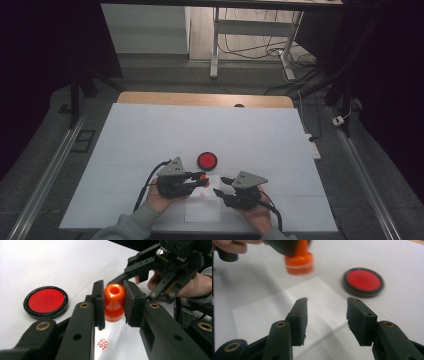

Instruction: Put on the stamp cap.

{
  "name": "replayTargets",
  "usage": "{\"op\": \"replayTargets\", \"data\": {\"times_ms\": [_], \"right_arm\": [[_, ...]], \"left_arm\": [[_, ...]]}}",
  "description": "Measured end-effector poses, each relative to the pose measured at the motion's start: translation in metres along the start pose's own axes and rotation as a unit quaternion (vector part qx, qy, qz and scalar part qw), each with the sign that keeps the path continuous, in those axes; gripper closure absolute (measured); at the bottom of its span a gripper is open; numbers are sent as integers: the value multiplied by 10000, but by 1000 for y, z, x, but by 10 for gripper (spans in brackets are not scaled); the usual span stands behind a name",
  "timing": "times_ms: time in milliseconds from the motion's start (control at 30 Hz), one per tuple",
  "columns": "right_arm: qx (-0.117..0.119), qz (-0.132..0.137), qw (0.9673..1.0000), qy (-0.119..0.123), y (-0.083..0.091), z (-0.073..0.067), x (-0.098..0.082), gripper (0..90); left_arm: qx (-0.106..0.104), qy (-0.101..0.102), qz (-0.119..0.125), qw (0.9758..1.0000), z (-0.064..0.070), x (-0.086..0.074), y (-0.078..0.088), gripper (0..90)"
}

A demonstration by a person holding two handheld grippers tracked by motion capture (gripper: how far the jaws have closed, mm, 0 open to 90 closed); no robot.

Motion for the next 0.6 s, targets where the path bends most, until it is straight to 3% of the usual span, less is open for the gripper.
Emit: {"op": "replayTargets", "data": {"times_ms": [167, 300, 600], "right_arm": [[-231, -51, 9997, -42, 16, 16, -10, 497], [-375, -22, 9991, -220, 32, 28, -19, 490], [-856, 2, 9951, -504, 71, 61, -41, 477]], "left_arm": [[32, 16, 24, 10000, -1, 1, 2, 726], [71, 39, 55, 10000, -4, 2, 6, 725], [109, 163, 132, 9997, -11, 7, 16, 725]]}}
Point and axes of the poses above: each handheld gripper's, and its own axes: y roughly backward along the jaws, x roughly out of its top, z roughly to its right, the point moved 8 cm from there along -y, roughly forward along the jaws, and after that the axes turned 3 degrees about -z, right-handed, at the moved point
